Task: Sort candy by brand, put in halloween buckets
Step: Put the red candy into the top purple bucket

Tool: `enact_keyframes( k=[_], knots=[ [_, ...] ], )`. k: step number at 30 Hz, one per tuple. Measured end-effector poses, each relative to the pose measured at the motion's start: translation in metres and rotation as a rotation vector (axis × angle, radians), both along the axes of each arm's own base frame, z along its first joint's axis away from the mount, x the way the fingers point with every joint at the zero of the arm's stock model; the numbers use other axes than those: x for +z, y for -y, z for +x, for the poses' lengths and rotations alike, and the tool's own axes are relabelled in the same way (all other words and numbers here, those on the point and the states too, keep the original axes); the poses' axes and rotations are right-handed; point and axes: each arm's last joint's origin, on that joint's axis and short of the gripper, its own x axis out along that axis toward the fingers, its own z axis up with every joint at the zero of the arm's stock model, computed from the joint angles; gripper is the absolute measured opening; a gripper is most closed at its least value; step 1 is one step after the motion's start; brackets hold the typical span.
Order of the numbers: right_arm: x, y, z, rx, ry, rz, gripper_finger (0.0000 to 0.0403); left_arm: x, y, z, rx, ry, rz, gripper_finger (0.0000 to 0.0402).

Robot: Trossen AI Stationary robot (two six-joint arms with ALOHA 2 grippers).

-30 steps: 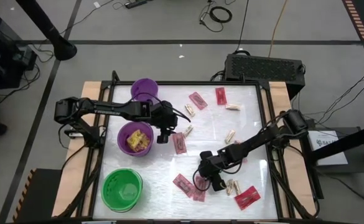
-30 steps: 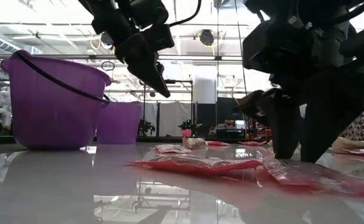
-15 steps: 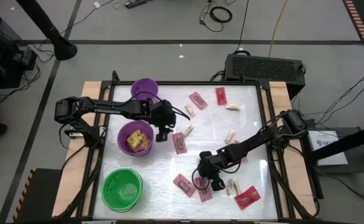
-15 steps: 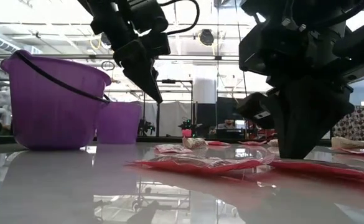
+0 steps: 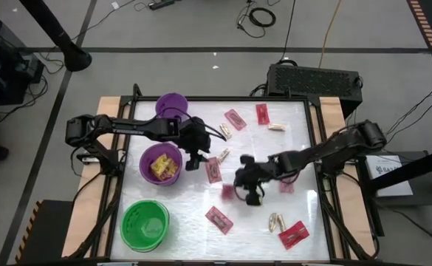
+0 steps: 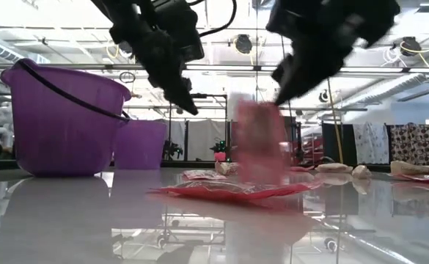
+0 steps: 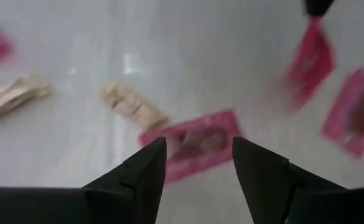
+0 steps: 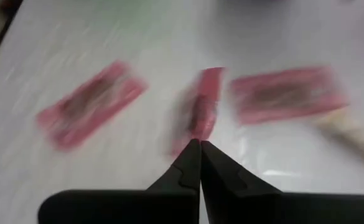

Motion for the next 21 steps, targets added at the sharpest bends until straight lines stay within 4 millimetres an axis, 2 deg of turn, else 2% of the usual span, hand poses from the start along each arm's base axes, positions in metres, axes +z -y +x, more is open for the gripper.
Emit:
enact_keyframes(
  k=[6,13,21],
  knots=[
    [0.024,0.021,-0.005,-0.119,0.103,-0.052,0.0,0.005,-0.01,0.011,-0.021,0.136,-0.202,0.0191],
    [0.031,0.033,-0.001,-0.134,0.166,-0.075,0.0,0.019,-0.012,0.022,-0.021,0.31,-0.168,0.0191],
    [0.033,0.04,0.001,-0.146,0.193,-0.085,0.0,0.02,-0.005,0.024,-0.065,0.339,-0.142,0.0191]
  ],
)
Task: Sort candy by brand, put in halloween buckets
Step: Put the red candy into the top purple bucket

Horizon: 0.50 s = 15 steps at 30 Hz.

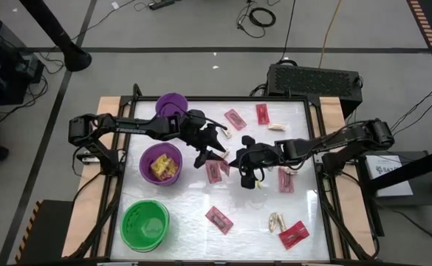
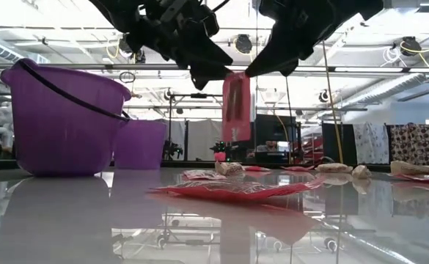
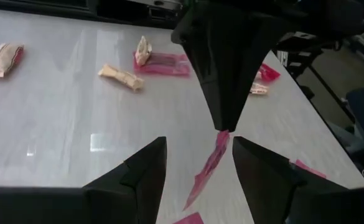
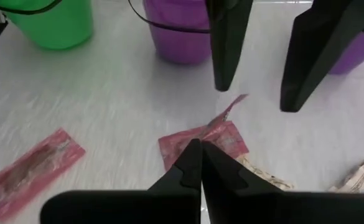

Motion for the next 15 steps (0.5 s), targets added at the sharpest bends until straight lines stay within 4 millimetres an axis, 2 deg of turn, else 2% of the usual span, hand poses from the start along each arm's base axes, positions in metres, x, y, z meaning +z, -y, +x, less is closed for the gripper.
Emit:
enact_keyframes(
  k=[15],
  knots=[
    [0.003,0.015,0.003,0.006,0.029,-0.071,0.0,-0.004,-0.001,-0.002,0.042,-0.055,0.02,0.0191]
  ],
)
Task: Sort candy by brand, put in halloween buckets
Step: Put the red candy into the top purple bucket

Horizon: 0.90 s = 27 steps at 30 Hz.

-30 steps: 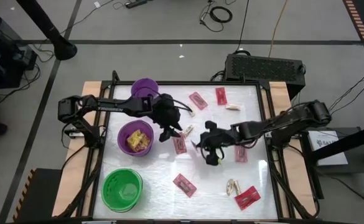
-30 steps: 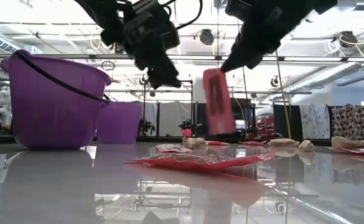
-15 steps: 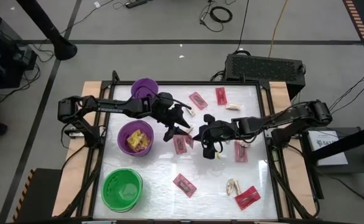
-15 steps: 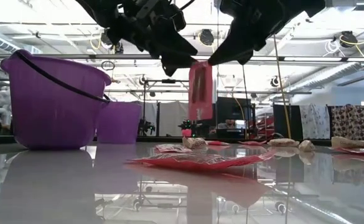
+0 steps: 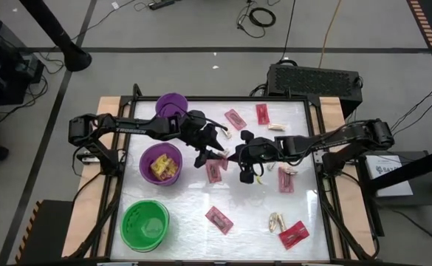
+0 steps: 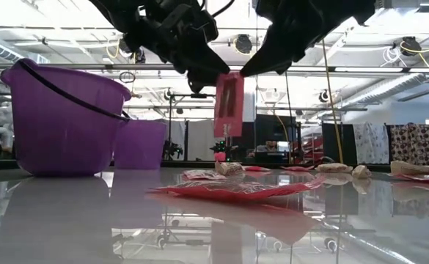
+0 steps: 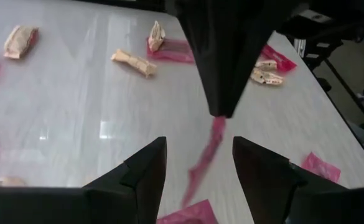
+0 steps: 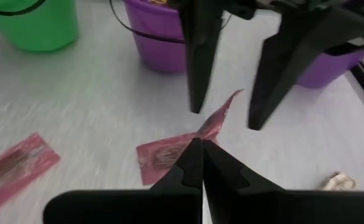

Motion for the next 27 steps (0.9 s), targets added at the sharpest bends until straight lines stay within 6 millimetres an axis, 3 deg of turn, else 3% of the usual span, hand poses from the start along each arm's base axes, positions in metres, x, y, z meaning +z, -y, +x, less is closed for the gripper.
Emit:
enact_keyframes(
  k=[8,16,21,27],
  knots=[
    [0.0,0.005,0.0,-0.015,0.0,0.0,0.0,-0.001,-0.001,0.0,0.021,-0.01,0.012,0.0172],
    [0.0,0.005,0.0,-0.014,-0.002,-0.003,0.0,-0.001,-0.002,0.0,0.021,-0.005,0.037,0.0012],
    [0.0,0.005,0.0,-0.015,0.0,-0.004,0.0,0.003,-0.004,-0.003,0.035,-0.003,0.043,0.0004],
    [0.001,0.006,0.0,-0.06,0.002,-0.015,0.0004,0.025,-0.017,-0.024,0.146,-0.007,0.089,0.0003]
  ],
)
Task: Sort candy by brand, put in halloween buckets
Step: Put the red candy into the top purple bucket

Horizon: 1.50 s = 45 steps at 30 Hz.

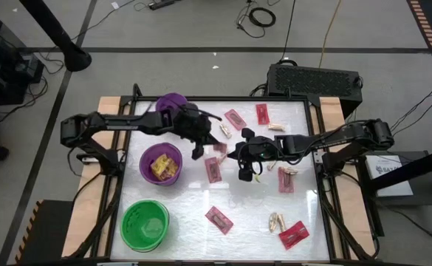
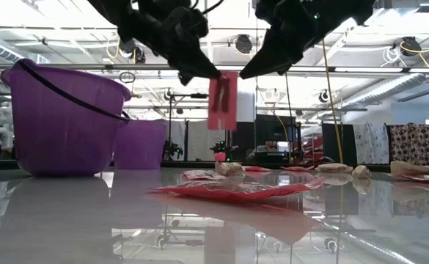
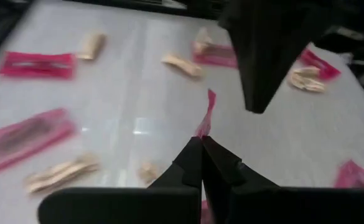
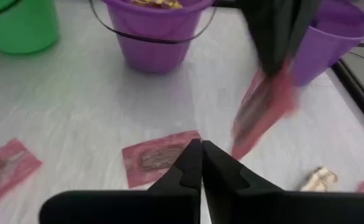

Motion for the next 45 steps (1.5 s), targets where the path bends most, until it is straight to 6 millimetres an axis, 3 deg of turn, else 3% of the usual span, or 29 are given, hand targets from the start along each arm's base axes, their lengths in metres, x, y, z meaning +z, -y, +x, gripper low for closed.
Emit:
enact_keyframes(
  k=[5,13,21,25,37,45],
  knots=[
    [0.0,0.004,0.0,-0.02,0.0,-0.014,0.0018,0.025,-0.011,-0.027,0.126,0.003,0.054,0.0002],
    [0.0,0.006,0.0,-0.023,0.0,-0.014,0.0024,0.058,-0.033,-0.087,0.543,-0.085,0.251,0.0001],
    [0.0,0.009,0.0,-0.008,-0.007,-0.045,0.0023,0.06,-0.061,-0.119,0.794,-0.175,0.279,0.0001],
    [0.0,0.01,0.0,-0.004,-0.011,-0.058,0.0023,0.055,-0.067,-0.121,0.827,-0.187,0.182,0.0014],
    [0.0,0.019,0.0,-0.034,-0.013,-0.058,0.0023,0.053,-0.07,-0.124,0.894,-0.226,0.211,0.0097],
    [-0.001,0.021,-0.001,-0.082,-0.014,0.003,0.0023,0.055,-0.055,-0.106,0.717,-0.095,0.009,0.0131]
  ],
)
